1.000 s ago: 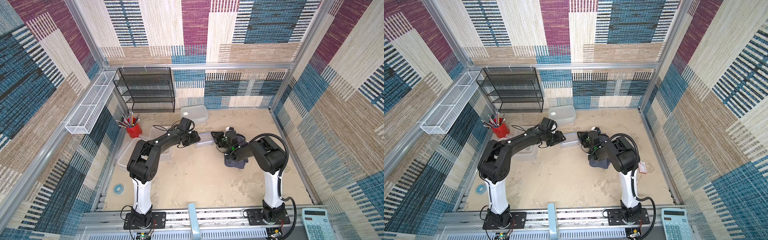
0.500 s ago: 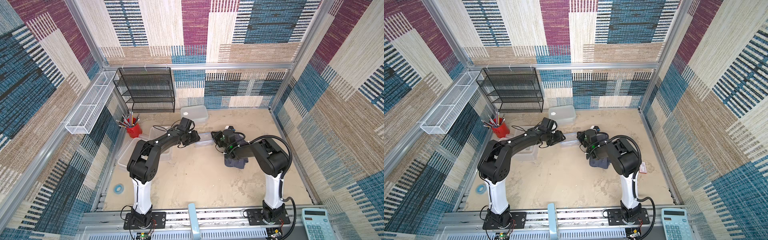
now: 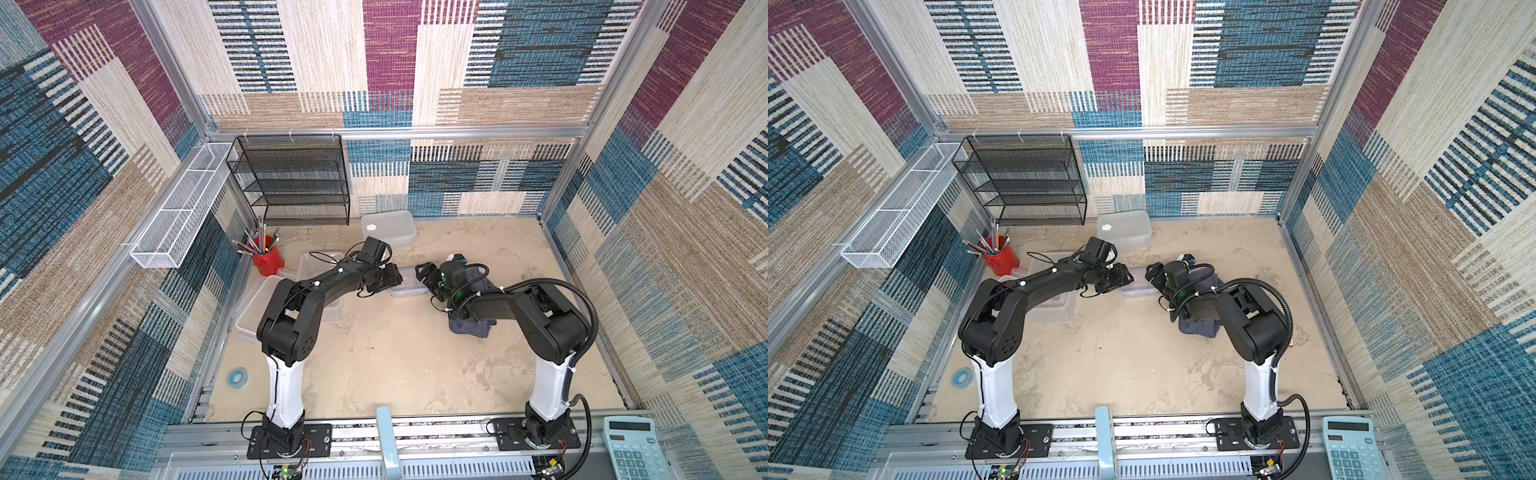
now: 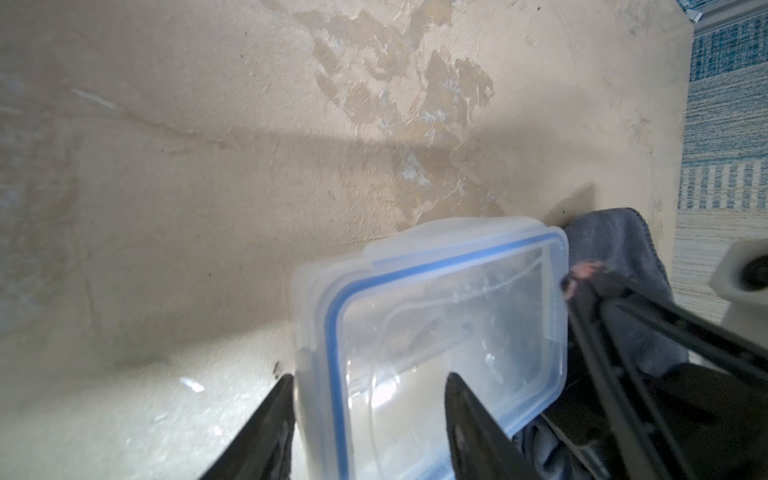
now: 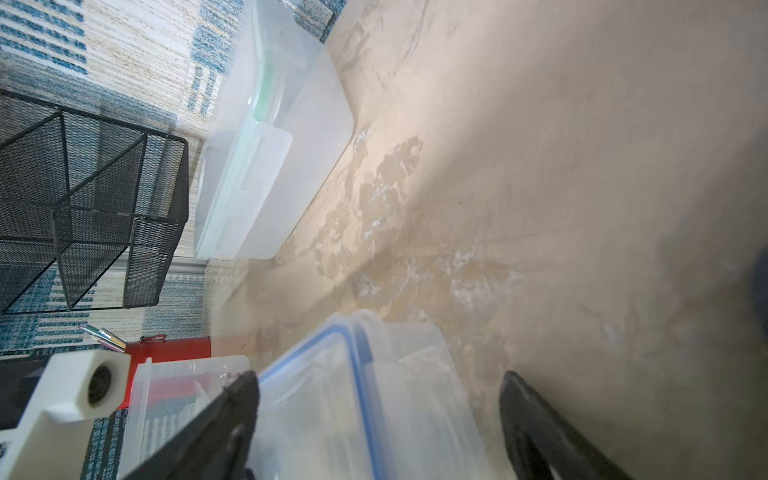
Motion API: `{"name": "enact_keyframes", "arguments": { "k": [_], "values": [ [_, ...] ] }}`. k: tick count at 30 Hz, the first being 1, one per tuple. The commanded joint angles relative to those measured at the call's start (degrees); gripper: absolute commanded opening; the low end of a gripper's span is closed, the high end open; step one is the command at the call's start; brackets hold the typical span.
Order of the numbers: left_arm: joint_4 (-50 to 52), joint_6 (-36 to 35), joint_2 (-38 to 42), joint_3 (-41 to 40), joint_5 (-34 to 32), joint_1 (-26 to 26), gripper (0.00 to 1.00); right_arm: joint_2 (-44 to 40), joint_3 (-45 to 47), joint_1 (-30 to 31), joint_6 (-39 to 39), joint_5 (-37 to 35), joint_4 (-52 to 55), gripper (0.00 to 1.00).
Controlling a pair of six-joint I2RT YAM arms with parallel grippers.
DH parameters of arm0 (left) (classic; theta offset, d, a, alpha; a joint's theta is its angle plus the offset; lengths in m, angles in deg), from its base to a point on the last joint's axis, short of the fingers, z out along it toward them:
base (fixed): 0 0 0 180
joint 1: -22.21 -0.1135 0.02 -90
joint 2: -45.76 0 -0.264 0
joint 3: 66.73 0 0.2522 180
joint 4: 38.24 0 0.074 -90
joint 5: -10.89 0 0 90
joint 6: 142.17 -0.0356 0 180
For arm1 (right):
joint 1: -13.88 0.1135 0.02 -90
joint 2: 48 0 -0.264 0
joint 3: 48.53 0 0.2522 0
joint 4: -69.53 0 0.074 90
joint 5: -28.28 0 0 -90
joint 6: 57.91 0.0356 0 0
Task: Wipe the insides of the lunch boxes
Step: Open the fastener of the lunch box.
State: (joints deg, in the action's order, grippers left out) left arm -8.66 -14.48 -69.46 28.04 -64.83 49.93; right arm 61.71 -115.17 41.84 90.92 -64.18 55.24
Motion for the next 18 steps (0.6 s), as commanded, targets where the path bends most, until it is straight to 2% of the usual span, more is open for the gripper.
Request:
{"name": "enact_keyframes", "arguments": {
  "k": [1, 12, 18],
  "values": [
    [5.7, -2.9, -0.7, 1.2, -0.8, -0.3, 0.58, -2.2, -1.1, 0.1, -3.3, -2.6, 4.0, 0.99],
    [9.1, -6.5, -1.2, 7.7, -1.6, -2.2, 0.63, -6.3, -10.8, -0.1, -11.8, -5.9, 24.0, 0.99],
    [8.6, -5.7, 0.9, 8.0, -0.1, -3.5, 0.67, -7.6, -14.1, -0.3, -19.3, -2.7, 26.5, 1.00]
  ]
}}
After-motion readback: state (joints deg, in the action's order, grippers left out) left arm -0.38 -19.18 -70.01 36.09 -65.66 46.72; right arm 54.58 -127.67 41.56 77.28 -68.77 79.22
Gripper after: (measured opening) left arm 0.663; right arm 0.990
